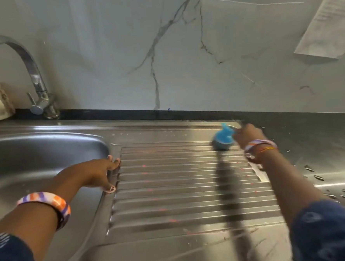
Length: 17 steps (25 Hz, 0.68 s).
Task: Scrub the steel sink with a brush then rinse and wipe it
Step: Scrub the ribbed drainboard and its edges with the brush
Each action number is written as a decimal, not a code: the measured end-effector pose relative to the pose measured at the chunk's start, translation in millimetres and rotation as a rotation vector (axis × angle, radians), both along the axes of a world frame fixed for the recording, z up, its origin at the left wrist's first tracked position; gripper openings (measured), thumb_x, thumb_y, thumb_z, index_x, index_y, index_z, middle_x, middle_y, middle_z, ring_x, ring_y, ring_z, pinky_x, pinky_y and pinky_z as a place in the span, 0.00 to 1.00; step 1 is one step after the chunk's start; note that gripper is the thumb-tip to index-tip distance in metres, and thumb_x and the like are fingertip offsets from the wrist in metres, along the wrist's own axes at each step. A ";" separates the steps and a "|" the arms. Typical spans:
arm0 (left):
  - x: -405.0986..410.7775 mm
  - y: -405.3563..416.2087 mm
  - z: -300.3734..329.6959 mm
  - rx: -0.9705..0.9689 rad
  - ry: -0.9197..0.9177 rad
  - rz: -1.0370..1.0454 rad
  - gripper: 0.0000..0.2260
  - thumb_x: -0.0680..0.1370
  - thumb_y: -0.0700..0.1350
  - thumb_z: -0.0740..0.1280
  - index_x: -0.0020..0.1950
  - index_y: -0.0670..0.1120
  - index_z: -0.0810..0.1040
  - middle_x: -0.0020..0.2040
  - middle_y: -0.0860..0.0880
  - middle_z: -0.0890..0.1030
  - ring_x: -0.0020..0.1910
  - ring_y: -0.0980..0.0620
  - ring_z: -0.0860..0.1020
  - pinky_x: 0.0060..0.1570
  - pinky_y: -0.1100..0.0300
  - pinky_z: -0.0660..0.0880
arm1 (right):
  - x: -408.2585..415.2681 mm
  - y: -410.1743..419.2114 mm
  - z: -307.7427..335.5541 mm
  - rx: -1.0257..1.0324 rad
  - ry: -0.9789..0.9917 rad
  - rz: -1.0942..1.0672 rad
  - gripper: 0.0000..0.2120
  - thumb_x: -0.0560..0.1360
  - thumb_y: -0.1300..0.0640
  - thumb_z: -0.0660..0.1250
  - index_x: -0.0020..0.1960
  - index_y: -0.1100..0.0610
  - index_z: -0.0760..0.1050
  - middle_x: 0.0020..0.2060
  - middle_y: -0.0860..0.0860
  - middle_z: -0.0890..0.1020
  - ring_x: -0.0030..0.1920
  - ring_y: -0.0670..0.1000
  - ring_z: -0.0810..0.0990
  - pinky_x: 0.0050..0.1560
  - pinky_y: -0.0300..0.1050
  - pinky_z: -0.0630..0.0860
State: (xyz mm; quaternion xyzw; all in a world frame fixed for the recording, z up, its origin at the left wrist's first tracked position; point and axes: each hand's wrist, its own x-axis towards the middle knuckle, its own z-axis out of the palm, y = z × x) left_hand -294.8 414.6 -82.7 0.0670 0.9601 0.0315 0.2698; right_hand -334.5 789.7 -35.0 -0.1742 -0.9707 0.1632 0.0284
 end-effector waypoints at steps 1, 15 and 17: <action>0.3 -0.4 -0.4 0.004 0.001 -0.001 0.42 0.75 0.51 0.68 0.78 0.48 0.42 0.78 0.47 0.41 0.77 0.48 0.52 0.74 0.56 0.52 | 2.8 24.6 6.3 0.009 -0.010 -0.108 0.15 0.77 0.60 0.61 0.59 0.66 0.77 0.51 0.62 0.80 0.48 0.59 0.78 0.46 0.46 0.71; -4.2 1.6 0.2 -0.026 0.000 -0.003 0.41 0.75 0.51 0.69 0.78 0.48 0.45 0.78 0.47 0.44 0.77 0.47 0.53 0.74 0.56 0.53 | -14.6 -6.4 -1.4 -0.058 -0.084 0.144 0.17 0.79 0.56 0.58 0.60 0.67 0.75 0.48 0.63 0.78 0.44 0.57 0.73 0.46 0.48 0.71; -3.4 2.4 0.8 -0.028 0.004 -0.004 0.41 0.75 0.51 0.69 0.78 0.48 0.44 0.78 0.47 0.44 0.77 0.48 0.53 0.74 0.56 0.53 | -15.0 -1.1 0.0 0.051 -0.016 0.098 0.17 0.79 0.56 0.58 0.60 0.67 0.74 0.48 0.61 0.79 0.46 0.57 0.77 0.50 0.49 0.74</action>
